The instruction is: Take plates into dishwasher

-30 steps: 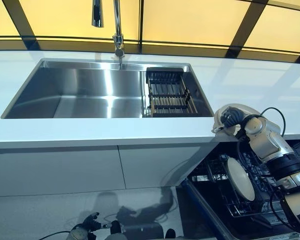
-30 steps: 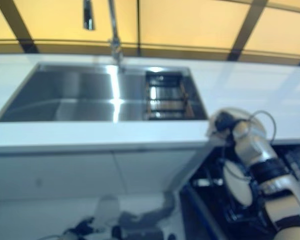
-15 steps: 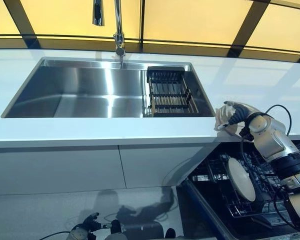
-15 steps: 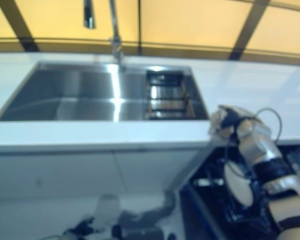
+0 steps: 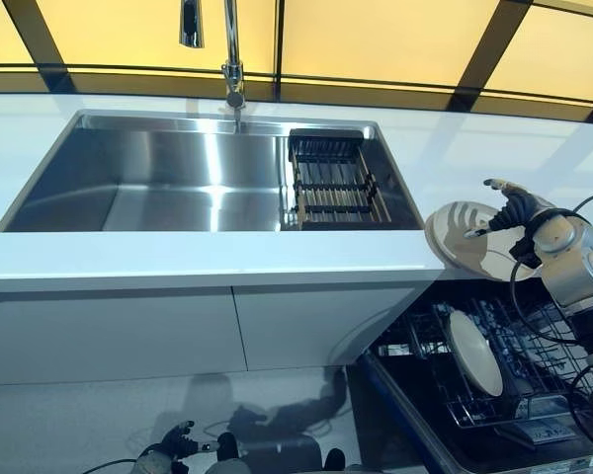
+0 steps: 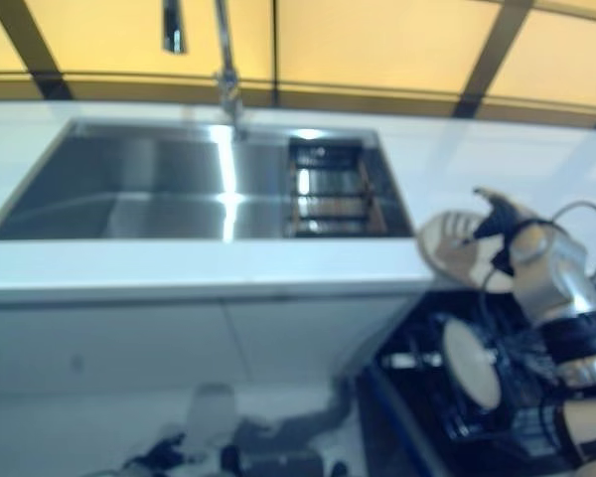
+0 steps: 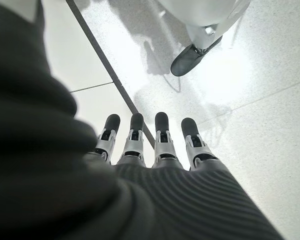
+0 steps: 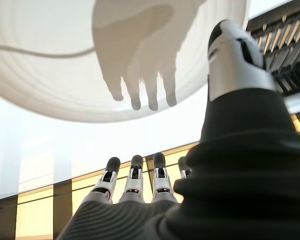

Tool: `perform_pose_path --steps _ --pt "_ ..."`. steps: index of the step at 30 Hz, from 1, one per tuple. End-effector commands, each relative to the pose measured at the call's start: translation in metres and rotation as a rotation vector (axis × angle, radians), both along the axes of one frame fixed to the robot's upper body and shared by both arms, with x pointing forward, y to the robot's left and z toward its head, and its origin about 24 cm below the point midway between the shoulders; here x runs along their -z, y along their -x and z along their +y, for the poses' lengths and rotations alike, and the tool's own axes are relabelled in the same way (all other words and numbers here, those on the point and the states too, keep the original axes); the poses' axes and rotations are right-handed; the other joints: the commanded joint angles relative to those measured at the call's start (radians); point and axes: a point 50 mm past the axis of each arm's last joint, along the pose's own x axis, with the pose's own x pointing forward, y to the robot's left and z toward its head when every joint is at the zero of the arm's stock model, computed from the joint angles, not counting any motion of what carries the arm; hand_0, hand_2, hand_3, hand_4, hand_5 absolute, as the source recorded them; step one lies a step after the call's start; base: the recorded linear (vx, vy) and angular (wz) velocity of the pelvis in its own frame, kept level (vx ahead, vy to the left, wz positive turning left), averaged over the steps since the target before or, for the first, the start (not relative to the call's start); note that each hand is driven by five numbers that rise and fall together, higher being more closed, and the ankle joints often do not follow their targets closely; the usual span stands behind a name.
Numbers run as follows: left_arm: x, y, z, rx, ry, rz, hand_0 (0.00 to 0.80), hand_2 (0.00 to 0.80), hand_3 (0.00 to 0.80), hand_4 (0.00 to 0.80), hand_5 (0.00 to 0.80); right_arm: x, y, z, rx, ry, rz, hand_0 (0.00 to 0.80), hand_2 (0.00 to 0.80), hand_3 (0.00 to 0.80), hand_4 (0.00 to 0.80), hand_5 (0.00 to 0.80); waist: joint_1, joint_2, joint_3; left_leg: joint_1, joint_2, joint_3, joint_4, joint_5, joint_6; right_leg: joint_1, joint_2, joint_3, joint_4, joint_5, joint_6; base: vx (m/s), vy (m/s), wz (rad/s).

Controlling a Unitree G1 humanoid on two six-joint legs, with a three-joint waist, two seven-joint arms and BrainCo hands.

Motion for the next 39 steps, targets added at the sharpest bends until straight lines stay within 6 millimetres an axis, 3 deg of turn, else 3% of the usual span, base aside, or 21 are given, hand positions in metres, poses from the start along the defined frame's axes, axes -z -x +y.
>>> perform_pose_path --steps 1,3,8,11,18,26,39 --pt "-0.005 -0.01 0.005 0.005 -0.027 -0.055 0.0 0.0 0.0 0.0 0.0 -0.052 0.011 0.007 -0.072 0.04 -0.287 0.0 0.0 0.0 0.0 0.0 -0.006 -0.029 -0.012 0.095 -0.033 0.033 0.007 -0.121 0.036 -0.032 0.003 0.06 0.074 -0.043 0.017 0.0 0.0 0.0" --pt "-0.004 -0.007 0.005 -0.02 -0.024 -0.06 0.0 0.0 0.0 0.0 0.0 -0.053 0.023 0.009 -0.085 0.042 -0.357 0.0 0.0 0.0 0.0 0.0 -0.022 -0.026 -0.013 0.095 -0.032 0.039 0.006 -0.123 0.037 -0.037 0.004 0.068 0.079 -0.045 0.019 0.0 0.0 0.0" --pt "-0.002 0.001 0.005 -0.08 -0.014 -0.077 0.0 0.0 0.0 0.0 0.0 -0.03 0.064 0.012 -0.111 0.073 -0.496 0.0 0.0 0.0 0.0 0.0 -0.065 -0.017 -0.01 0.098 -0.03 0.063 0.004 -0.13 0.045 -0.05 0.009 0.092 0.083 -0.044 0.025 -0.009 0.01 -0.01" --pt "0.0 0.006 0.001 -0.116 -0.006 -0.084 0.0 0.0 0.0 0.0 0.0 -0.005 0.091 0.009 -0.102 0.064 -0.6 0.0 0.0 0.0 0.0 0.0 -0.087 -0.007 -0.01 0.102 -0.029 0.083 0.005 -0.135 0.05 -0.061 0.011 0.106 0.094 -0.048 0.033 -0.021 0.033 -0.08" --pt "0.001 0.013 0.0 -0.158 0.001 -0.095 0.0 0.0 0.0 0.0 0.0 0.058 0.121 0.024 -0.111 -0.002 -0.655 0.0 0.0 0.0 0.0 0.0 -0.121 0.009 0.007 0.115 -0.032 0.102 0.019 -0.155 0.07 -0.075 0.005 0.126 0.14 -0.071 0.047 -0.031 0.016 -0.14" --pt "-0.003 0.002 0.003 -0.121 -0.007 -0.112 0.0 0.0 0.0 0.0 0.0 0.088 0.118 0.036 -0.091 0.047 -0.765 0.0 0.0 0.0 0.0 0.0 -0.125 0.035 0.021 0.116 -0.039 0.094 0.044 -0.177 0.088 -0.086 -0.006 0.139 0.177 -0.087 0.051 -0.049 -0.013 -0.05" --pt "-0.005 -0.016 -0.007 -0.042 0.016 -0.114 0.0 0.0 0.0 0.0 0.0 0.085 0.101 0.03 0.003 0.181 -0.936 0.0 0.0 0.0 0.0 0.0 -0.104 0.072 0.017 0.089 -0.036 0.047 0.107 -0.208 0.09 -0.106 -0.02 0.155 0.222 -0.115 0.038 -0.033 -0.025 0.0"
